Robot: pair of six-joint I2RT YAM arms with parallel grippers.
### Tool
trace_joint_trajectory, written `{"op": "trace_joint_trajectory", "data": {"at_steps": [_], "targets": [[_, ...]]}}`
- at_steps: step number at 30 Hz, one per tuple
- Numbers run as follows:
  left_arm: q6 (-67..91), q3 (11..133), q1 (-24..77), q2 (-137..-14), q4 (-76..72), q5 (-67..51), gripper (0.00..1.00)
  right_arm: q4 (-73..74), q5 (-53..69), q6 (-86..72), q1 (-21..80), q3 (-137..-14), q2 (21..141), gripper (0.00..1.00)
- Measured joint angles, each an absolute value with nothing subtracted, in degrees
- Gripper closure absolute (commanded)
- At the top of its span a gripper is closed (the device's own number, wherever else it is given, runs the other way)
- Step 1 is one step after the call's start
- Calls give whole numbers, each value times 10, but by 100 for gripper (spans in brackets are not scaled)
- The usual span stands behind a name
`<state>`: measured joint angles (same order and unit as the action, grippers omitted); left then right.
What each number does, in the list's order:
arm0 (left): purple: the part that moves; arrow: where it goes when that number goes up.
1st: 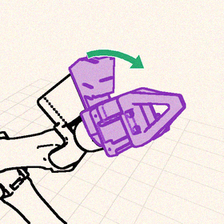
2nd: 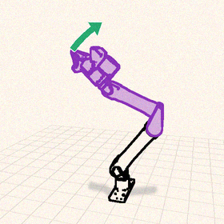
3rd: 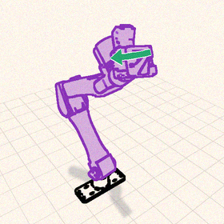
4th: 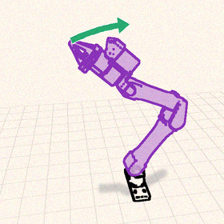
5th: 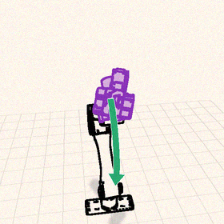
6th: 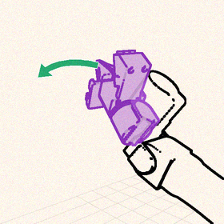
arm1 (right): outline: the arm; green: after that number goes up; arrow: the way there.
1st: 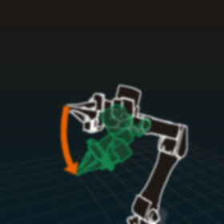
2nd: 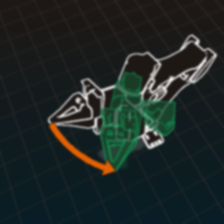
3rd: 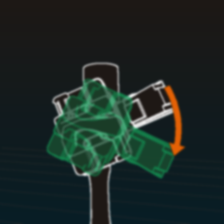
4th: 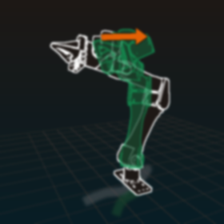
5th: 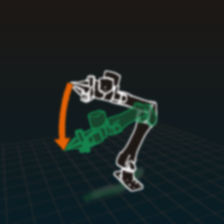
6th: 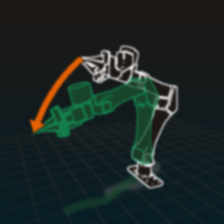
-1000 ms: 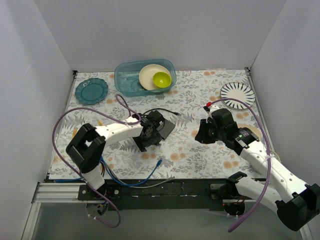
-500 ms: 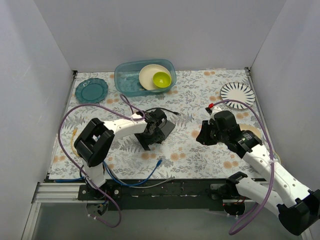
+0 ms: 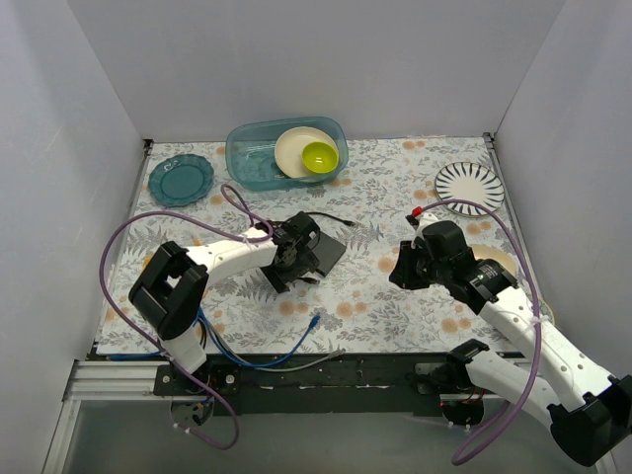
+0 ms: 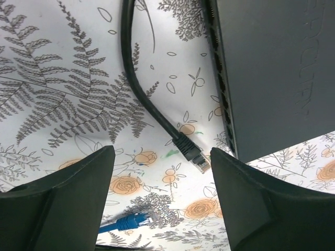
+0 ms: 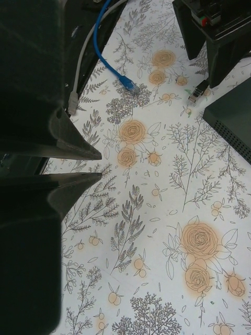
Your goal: Pull the plug from the switch port
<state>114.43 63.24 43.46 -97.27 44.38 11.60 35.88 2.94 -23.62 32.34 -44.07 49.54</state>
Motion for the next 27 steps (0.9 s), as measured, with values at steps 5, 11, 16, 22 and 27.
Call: {"op": "trace_joint_trajectory", "data": {"at_steps": [5, 11, 16, 22, 27], "targets": [[1144, 625, 430, -973, 429, 112, 27, 359, 27, -235, 324, -441, 495, 76], [1144, 665, 412, -1028, 451, 90, 31, 360, 21, -232, 324, -441, 494, 76], [1142, 689, 408, -1054, 467, 64, 70, 361, 14, -226, 324, -441, 494, 76], [1146, 646, 402, -1028, 447, 24, 100, 363, 7, -222, 324, -441, 490, 76], [1148, 594, 403, -981, 433, 14, 100, 363, -2, -222, 324, -441, 489, 76]]}}
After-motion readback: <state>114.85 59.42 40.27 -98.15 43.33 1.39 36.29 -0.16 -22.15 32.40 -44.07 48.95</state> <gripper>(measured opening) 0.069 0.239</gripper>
